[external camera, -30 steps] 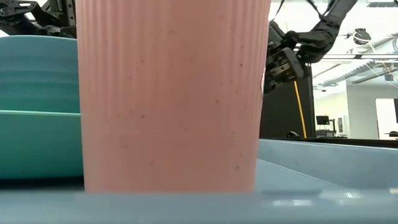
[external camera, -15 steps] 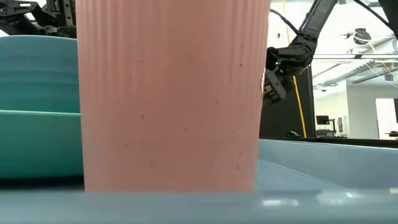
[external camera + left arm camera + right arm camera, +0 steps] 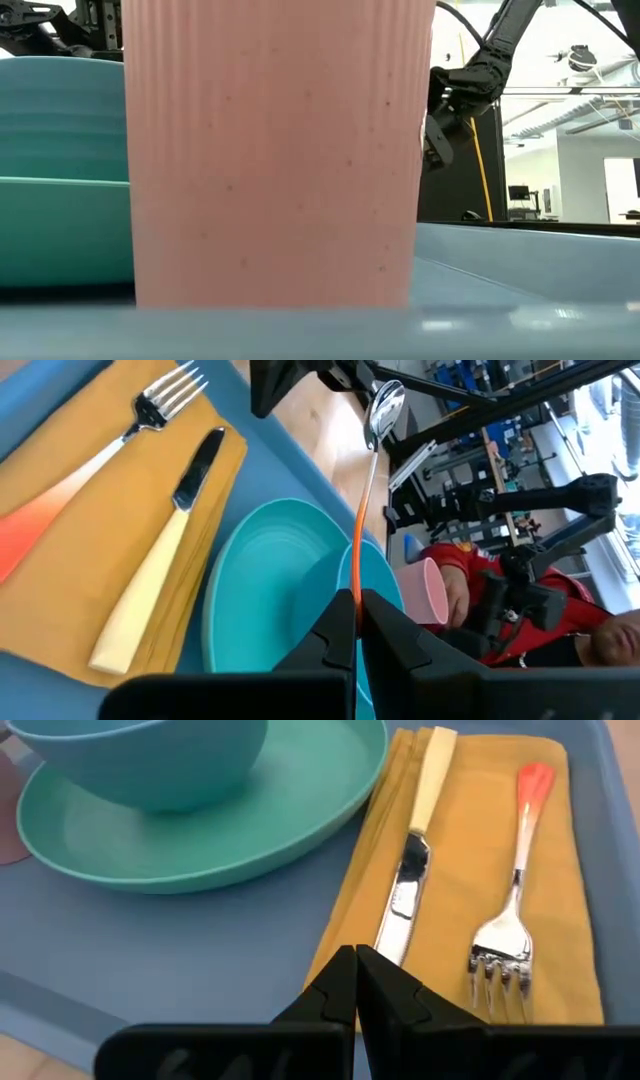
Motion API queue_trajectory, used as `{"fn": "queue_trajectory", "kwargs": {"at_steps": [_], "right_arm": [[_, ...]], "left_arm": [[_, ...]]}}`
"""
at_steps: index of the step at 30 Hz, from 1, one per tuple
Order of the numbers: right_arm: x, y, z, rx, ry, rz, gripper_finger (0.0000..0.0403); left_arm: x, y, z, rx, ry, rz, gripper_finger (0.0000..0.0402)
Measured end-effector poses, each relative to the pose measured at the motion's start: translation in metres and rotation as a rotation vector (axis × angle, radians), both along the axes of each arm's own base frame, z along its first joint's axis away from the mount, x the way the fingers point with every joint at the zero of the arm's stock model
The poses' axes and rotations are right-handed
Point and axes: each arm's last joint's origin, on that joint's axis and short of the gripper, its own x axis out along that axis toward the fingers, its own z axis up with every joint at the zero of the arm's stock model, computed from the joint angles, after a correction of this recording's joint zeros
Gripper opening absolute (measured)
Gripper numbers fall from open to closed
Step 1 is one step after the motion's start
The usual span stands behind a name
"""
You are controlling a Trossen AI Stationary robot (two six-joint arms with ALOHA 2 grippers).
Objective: Set up tray
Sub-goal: Put the orange spoon in between the yellow knife and the orange fork on the yellow napkin on the blue serving tray
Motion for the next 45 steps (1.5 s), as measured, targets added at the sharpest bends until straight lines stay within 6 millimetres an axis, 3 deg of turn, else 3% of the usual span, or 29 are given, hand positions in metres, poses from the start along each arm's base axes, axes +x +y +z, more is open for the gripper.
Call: {"fn": "queue_trajectory", "kwargs": {"at_steps": [14,26,45], "right_arm": [[0.014,-0.004,-0.027,-0.002,0.06,-0.02,0.0],[0.017,-0.004,-0.024,-0.008,0.03,-0.027,0.0],[0.018,-0.01,-0.024,-0.063,0.049,-0.182,0.0]], "left_arm": [[0.0,0.0,-0.001,0.023,0.0,0.002,0.0004],[-0.001,0.0,-0.002,0.039,0.003,-0.007,0.0004],[-0.001,0.0,-0.002,0.045,0.004,-0.006,0.0004]]}}
